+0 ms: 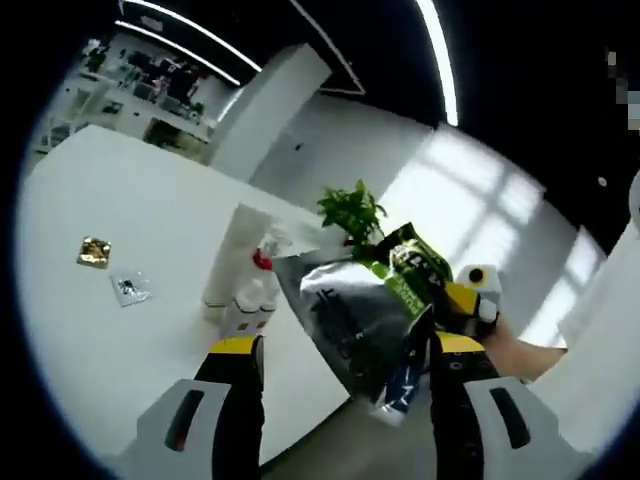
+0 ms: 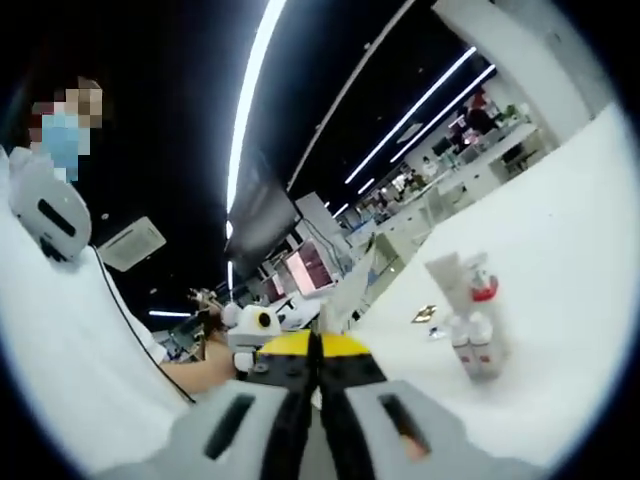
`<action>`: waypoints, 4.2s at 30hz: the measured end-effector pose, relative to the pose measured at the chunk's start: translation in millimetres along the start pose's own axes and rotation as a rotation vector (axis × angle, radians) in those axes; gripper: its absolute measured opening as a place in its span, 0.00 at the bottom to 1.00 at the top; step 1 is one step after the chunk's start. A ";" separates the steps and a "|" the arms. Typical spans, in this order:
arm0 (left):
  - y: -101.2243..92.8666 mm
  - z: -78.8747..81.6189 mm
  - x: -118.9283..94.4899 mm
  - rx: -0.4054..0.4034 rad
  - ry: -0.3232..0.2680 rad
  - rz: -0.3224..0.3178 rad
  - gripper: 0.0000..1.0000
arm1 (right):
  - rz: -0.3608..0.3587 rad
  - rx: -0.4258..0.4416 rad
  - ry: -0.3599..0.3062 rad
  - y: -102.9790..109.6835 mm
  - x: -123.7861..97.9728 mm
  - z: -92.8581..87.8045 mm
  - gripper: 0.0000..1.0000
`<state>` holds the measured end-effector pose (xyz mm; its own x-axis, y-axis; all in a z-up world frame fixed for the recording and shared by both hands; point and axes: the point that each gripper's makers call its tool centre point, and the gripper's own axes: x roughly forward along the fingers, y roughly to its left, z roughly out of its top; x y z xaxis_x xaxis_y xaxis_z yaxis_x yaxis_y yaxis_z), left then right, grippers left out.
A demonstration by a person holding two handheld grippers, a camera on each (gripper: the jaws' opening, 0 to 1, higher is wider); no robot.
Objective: Arrange the skincare products in the storage area until every visible bottle or jar stands upright without overlapping.
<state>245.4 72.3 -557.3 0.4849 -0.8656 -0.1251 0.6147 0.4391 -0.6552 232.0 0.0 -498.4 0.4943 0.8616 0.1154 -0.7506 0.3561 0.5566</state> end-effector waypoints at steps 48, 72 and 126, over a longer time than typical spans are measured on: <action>-56.3 15.3 -14.6 0.307 0.348 -0.274 0.00 | 0.090 -0.136 0.272 9.3 25.6 -21.5 0.20; -26.1 28.7 -4.8 0.091 0.138 -0.194 0.40 | 0.053 0.187 -0.056 -5.3 30.9 1.1 0.01; -25.5 10.2 -20.6 -0.210 0.128 -0.265 0.39 | 0.056 0.421 -0.300 -18.4 54.8 32.2 0.01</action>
<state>226.0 81.3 -530.4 0.2356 -0.9718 -0.0140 0.5610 0.1477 -0.8146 287.0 29.0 -475.9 0.6091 0.7112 0.3509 -0.5686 0.0832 0.8184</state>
